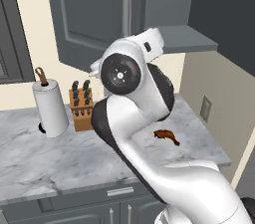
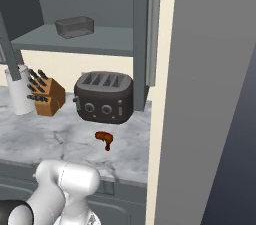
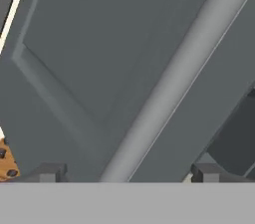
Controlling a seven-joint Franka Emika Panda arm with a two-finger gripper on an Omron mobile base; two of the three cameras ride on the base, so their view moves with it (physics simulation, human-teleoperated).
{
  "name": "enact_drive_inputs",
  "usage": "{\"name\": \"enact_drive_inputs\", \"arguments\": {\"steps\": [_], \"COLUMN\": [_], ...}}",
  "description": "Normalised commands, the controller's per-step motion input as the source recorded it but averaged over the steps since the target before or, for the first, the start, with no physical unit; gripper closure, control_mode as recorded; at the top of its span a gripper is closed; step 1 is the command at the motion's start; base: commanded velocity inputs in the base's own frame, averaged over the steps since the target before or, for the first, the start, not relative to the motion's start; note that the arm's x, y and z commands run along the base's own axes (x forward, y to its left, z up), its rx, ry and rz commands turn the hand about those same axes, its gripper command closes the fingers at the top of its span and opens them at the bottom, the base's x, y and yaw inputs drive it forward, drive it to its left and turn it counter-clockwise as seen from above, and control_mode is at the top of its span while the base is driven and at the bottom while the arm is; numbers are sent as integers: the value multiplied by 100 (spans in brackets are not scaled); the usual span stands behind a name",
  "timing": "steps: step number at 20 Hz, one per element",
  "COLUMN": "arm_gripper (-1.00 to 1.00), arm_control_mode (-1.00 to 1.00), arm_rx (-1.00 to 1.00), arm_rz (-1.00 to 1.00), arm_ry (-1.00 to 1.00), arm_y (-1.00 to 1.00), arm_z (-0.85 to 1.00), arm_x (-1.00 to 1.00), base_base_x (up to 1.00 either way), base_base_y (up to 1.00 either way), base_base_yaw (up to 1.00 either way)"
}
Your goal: Retrieve the tupperware from the cabinet, then place the raw meat into the tupperware to avoid contamination.
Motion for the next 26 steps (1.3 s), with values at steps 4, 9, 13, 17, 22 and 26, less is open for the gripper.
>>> {"name": "enact_drive_inputs", "arguments": {"steps": [4,9,13,17,22,26], "arm_gripper": [-100,-100,-100,-100,-100,-100], "arm_control_mode": [-100,-100,-100,-100,-100,-100], "arm_rx": [-5,0,0,2,11,17], "arm_rz": [0,0,0,0,-1,-1], "arm_ry": [0,0,0,1,12,14], "arm_y": [46,2,-1,-27,-59,-75], "arm_z": [-18,-27,-52,-39,-24,-4], "arm_x": [-47,-95,-99,-92,-48,-32], "base_base_x": [0,0,0,0,0,0], "base_base_y": [0,0,0,0,0,0], "base_base_yaw": [0,0,0,0,0,0]}}
